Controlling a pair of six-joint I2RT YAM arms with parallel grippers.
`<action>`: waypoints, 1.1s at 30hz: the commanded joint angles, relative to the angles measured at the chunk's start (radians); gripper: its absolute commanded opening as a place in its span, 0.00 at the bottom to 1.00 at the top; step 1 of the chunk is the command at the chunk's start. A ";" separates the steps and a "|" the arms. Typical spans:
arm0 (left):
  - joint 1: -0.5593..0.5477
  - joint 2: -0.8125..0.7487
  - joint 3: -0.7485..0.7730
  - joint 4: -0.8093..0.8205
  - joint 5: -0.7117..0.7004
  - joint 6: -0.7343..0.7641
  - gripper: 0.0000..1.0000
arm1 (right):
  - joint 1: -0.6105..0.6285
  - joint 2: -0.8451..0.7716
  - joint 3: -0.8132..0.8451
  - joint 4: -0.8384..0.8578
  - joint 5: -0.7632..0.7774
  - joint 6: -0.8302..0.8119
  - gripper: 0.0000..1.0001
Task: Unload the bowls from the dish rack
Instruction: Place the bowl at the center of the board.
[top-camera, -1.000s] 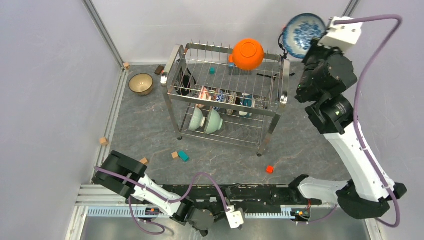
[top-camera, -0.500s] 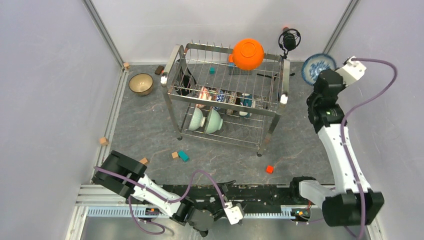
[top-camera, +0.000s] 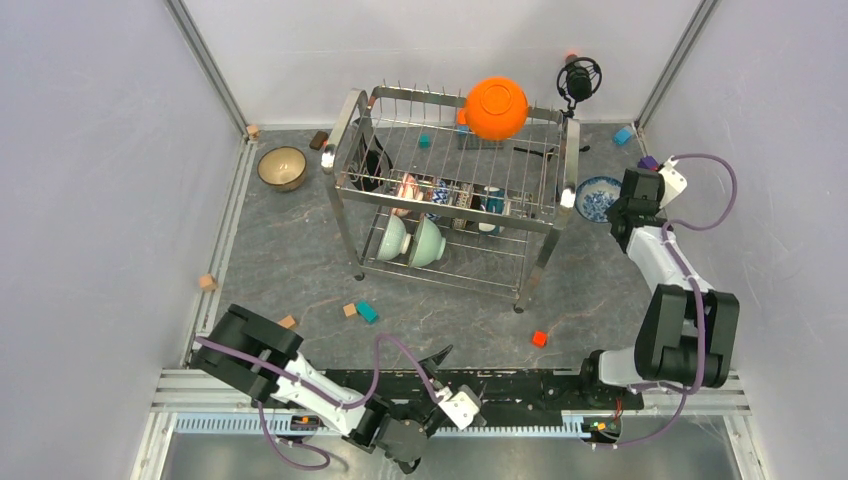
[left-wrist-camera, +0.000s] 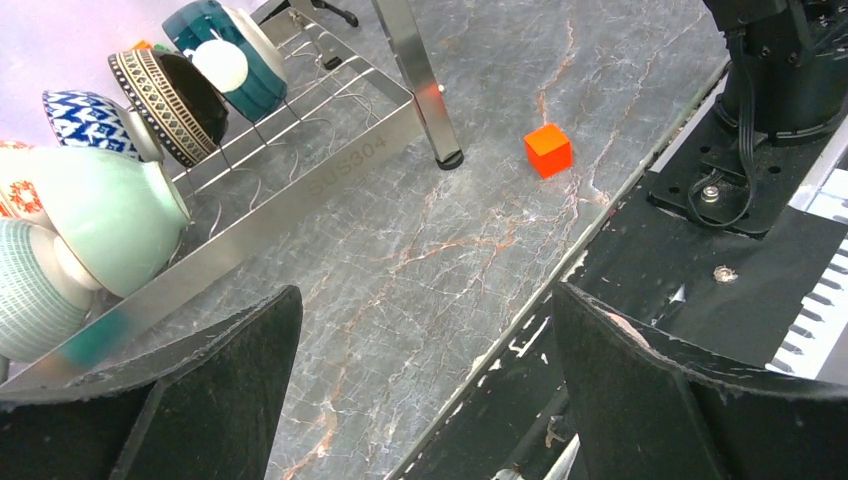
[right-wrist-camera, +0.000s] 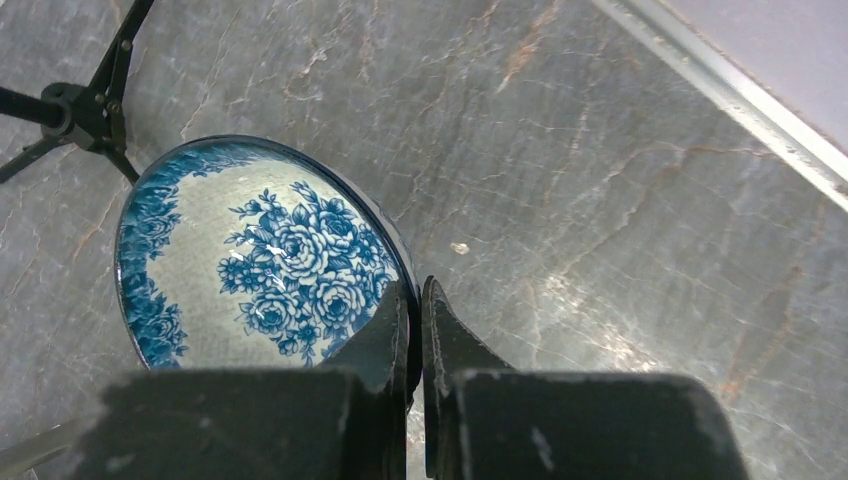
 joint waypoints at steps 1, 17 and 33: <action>-0.009 0.039 0.007 0.124 -0.066 -0.104 1.00 | -0.004 0.051 0.037 0.159 -0.069 -0.017 0.00; -0.015 0.136 0.129 -0.134 -0.096 -0.270 1.00 | -0.078 0.221 0.011 0.194 -0.179 -0.015 0.00; -0.027 0.151 0.134 -0.136 -0.096 -0.275 1.00 | -0.099 0.226 0.007 0.168 -0.198 -0.031 0.40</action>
